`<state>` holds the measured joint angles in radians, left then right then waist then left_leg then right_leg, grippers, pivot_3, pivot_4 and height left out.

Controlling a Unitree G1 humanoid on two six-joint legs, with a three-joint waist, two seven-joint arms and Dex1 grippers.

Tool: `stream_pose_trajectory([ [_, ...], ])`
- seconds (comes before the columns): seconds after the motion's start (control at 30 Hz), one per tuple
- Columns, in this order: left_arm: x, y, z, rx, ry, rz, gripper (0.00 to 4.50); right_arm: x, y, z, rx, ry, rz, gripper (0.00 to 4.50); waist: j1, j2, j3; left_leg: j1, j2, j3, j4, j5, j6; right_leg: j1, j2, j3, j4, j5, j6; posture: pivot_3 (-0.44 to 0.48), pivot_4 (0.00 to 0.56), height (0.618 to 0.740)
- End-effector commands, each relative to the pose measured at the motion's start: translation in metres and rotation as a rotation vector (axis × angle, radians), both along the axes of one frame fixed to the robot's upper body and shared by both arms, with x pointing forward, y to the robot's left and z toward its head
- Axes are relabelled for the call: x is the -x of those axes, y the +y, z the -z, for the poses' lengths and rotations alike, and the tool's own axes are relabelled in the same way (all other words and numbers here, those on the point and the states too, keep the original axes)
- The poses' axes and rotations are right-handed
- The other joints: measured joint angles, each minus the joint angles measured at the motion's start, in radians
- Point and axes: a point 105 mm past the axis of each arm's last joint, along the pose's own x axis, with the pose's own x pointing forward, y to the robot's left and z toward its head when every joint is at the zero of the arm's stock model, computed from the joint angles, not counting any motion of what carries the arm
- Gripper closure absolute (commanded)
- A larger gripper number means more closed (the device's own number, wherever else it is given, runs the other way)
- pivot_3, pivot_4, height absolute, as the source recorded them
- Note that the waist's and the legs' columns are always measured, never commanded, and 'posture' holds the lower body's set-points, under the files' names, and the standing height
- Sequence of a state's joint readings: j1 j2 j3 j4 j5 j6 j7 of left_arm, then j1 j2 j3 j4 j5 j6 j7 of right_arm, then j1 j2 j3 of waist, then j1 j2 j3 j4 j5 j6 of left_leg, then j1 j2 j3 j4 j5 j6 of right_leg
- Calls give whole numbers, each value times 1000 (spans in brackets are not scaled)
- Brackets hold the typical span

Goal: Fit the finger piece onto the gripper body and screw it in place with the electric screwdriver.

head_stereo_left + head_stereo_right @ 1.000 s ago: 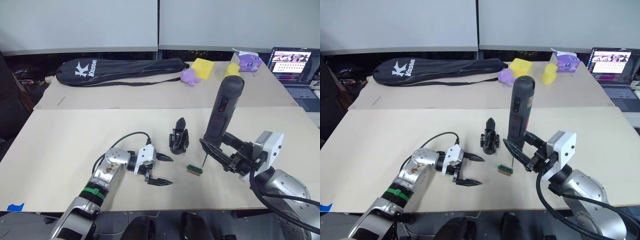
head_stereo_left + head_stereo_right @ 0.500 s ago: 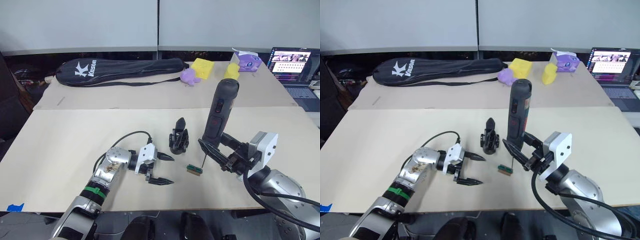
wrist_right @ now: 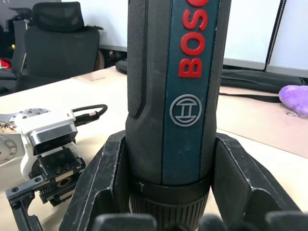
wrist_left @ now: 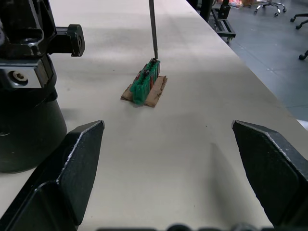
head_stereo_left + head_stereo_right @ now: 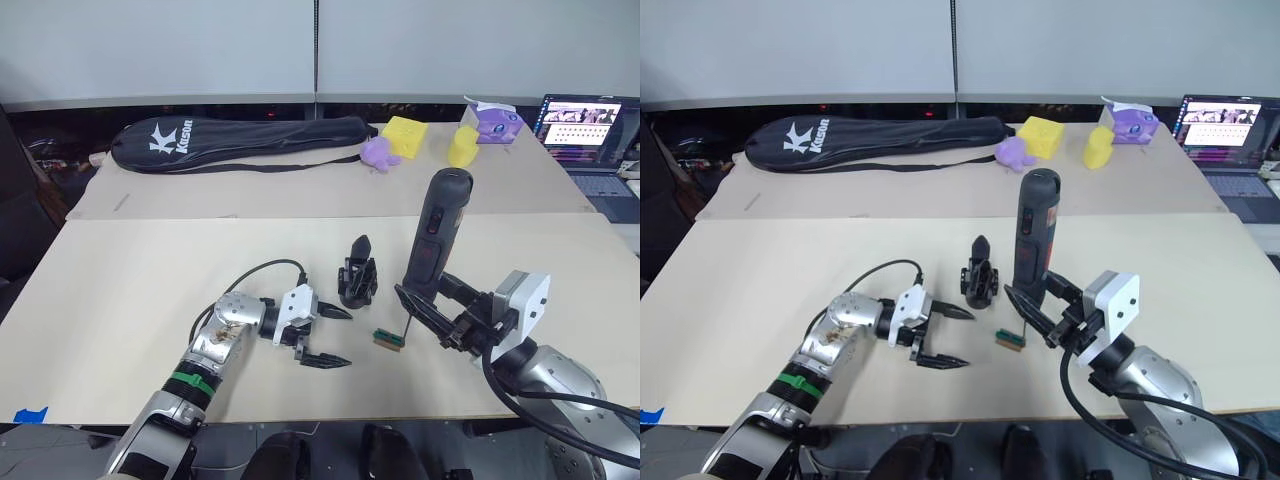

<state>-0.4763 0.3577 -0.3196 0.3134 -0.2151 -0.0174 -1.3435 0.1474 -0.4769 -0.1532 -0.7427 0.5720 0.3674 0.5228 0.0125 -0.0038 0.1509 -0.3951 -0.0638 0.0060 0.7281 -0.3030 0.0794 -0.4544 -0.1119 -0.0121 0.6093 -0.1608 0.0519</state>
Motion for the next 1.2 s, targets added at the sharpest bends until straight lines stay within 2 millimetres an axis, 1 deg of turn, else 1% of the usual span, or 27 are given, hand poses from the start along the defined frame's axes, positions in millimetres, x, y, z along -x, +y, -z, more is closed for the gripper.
stream_pose_trajectory([
  [0.03, 0, -6, -15, 30, -44, 22, 0, 7, 3, -15, -14, -87, -18, 2572, 0, 0, 0, 0, 0, 0, 0, 0, 0, 0, 0, 0, 0, 0, 0, 0, 150, 723],
  [0.33, 4, -10, -16, 29, -36, 34, 0, 7, 3, -15, -12, -94, -18, 2572, 0, 0, 0, 0, 0, 0, 0, 0, 0, 0, 0, 0, 0, 0, 0, 0, 150, 723],
  [0.9, 0, -7, 2, 15, -36, 18, 0, 2, 7, -18, -3, -92, -25, 2572, 1, 0, 0, 0, 0, 0, 0, 0, 0, 0, 0, 0, 0, 0, 0, 0, 150, 723],
  [1.2, -1, -5, 8, 14, -40, 15, 0, 4, 8, -22, 0, -94, -25, 2572, 1, 0, 0, 0, 0, 0, 0, 0, 0, 0, 0, 0, 0, 0, 0, 0, 150, 723],
])
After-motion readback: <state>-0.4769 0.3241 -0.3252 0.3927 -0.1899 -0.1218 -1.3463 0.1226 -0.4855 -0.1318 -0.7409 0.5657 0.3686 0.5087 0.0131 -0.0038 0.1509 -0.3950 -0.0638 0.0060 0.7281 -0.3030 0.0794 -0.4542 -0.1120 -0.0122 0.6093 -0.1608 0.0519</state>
